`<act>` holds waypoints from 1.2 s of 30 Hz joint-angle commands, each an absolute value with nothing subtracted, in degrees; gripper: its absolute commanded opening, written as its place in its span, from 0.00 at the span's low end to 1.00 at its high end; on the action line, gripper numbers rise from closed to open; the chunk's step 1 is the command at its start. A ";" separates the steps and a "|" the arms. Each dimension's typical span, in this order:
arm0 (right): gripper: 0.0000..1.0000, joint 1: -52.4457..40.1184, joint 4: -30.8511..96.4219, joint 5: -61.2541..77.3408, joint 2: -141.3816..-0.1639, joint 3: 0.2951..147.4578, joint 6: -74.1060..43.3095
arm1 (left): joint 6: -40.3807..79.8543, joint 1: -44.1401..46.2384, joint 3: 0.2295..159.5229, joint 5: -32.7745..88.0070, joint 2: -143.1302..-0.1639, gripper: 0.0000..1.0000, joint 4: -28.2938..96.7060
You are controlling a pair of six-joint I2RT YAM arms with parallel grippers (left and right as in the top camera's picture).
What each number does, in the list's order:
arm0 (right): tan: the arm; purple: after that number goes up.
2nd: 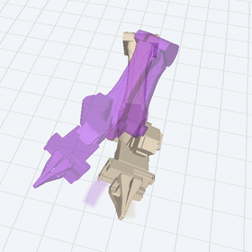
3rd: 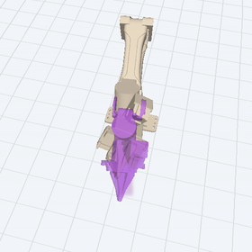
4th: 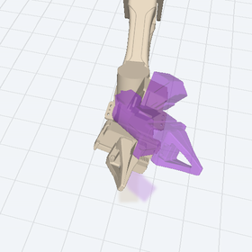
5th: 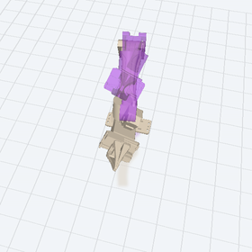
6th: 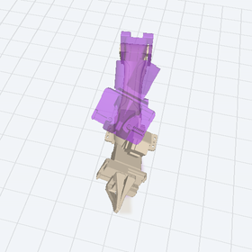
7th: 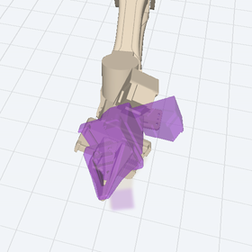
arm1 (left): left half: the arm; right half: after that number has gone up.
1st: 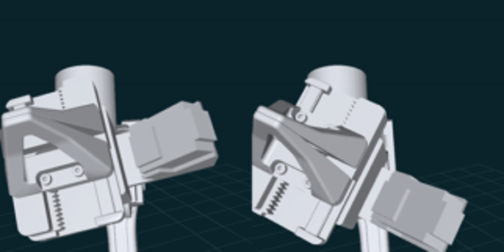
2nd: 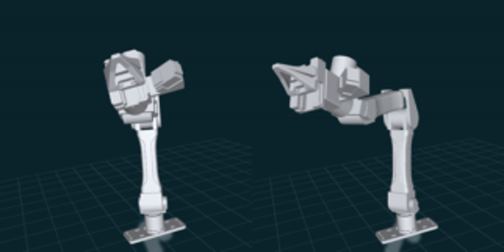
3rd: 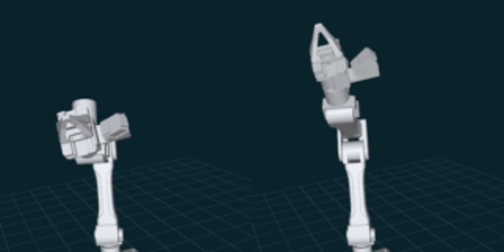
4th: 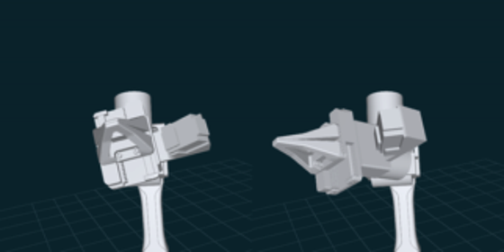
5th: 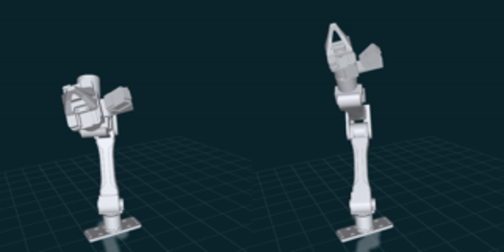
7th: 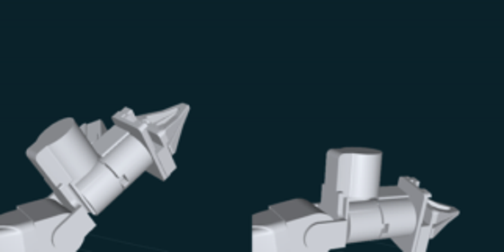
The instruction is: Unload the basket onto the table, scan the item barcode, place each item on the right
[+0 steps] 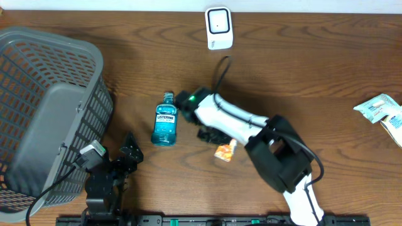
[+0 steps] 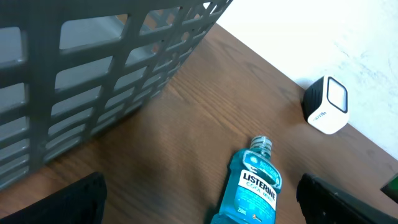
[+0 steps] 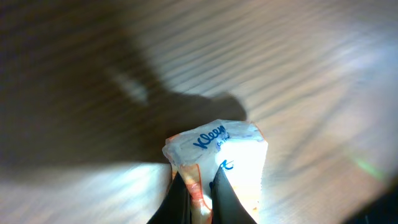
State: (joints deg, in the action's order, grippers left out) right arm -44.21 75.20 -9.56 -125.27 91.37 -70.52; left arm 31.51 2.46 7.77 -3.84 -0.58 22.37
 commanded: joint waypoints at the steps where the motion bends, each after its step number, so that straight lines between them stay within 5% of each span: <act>1: 0.02 -39.24 77.69 -6.57 -126.28 91.72 -81.67 | 31.59 2.28 7.27 -4.54 -0.16 0.98 23.57; 12: 0.02 -22.70 84.38 21.02 -126.28 91.81 -102.21 | 31.59 2.28 7.27 -4.56 -0.16 0.98 23.57; 15: 0.27 -19.38 82.59 24.21 -126.28 91.81 -102.24 | 31.59 2.28 7.27 -4.56 -0.19 0.98 23.57; 21: 0.17 -15.79 77.71 20.93 -126.28 91.81 -108.22 | 31.59 2.28 7.27 -4.54 -0.16 0.98 23.57; 23: 0.38 -15.79 75.20 17.85 -126.28 91.81 -106.74 | 31.59 2.28 7.27 -4.54 -0.16 0.98 23.57; 25: 0.44 -15.68 73.14 17.02 -126.28 91.81 -101.19 | 31.59 2.28 7.27 -4.54 -0.16 0.98 23.57; 30: 0.23 -14.06 64.14 18.37 -125.34 91.83 -81.84 | 31.59 2.28 7.27 -4.56 -0.19 0.98 23.57; 36: 0.10 -7.97 64.12 18.00 -116.68 91.83 -67.26 | 31.59 2.28 7.27 -4.56 -0.19 0.98 23.57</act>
